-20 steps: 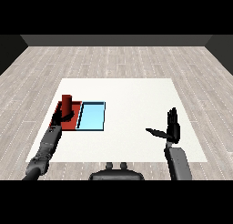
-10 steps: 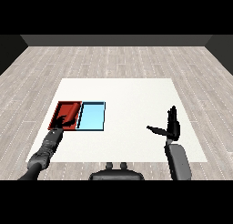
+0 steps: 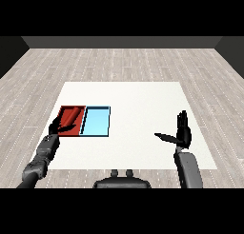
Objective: Pick the red can and put it in the red box
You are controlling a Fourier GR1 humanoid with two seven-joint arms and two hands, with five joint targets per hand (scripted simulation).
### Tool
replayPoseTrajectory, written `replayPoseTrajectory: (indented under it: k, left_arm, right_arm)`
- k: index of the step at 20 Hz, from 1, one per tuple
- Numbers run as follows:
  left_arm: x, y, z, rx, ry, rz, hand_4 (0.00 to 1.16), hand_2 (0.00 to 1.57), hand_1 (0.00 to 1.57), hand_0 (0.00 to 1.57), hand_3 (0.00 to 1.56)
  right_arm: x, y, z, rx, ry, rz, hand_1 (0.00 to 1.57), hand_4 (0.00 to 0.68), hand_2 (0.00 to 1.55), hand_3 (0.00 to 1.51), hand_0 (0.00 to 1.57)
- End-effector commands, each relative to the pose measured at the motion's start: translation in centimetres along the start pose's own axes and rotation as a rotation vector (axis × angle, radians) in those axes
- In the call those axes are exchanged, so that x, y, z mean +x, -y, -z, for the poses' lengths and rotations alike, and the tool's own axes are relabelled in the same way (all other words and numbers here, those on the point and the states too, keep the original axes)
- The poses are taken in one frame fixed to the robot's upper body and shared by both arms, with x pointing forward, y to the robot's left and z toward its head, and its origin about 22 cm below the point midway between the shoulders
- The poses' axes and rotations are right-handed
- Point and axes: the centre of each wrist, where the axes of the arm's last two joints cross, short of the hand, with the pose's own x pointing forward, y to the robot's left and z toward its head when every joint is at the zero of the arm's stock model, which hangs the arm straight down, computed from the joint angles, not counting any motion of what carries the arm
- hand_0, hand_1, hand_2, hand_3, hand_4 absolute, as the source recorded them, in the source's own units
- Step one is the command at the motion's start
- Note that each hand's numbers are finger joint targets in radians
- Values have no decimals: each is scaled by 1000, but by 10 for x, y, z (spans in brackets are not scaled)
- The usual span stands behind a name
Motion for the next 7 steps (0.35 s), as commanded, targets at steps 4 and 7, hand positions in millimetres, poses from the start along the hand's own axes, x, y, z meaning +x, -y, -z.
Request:
replayPoseTrajectory:
  k: [4,7]
  left_arm:
    - [58,1,7,4,542,-461,0,0,0,0,0]
    - [70,31,-4,-132,726,-576,0,0,0,0,0]
  right_arm:
    - [28,-9,7,88,68,65,0,0,0,0,0]
    - [21,-18,-13,154,71,128,0,0,0,0,0]
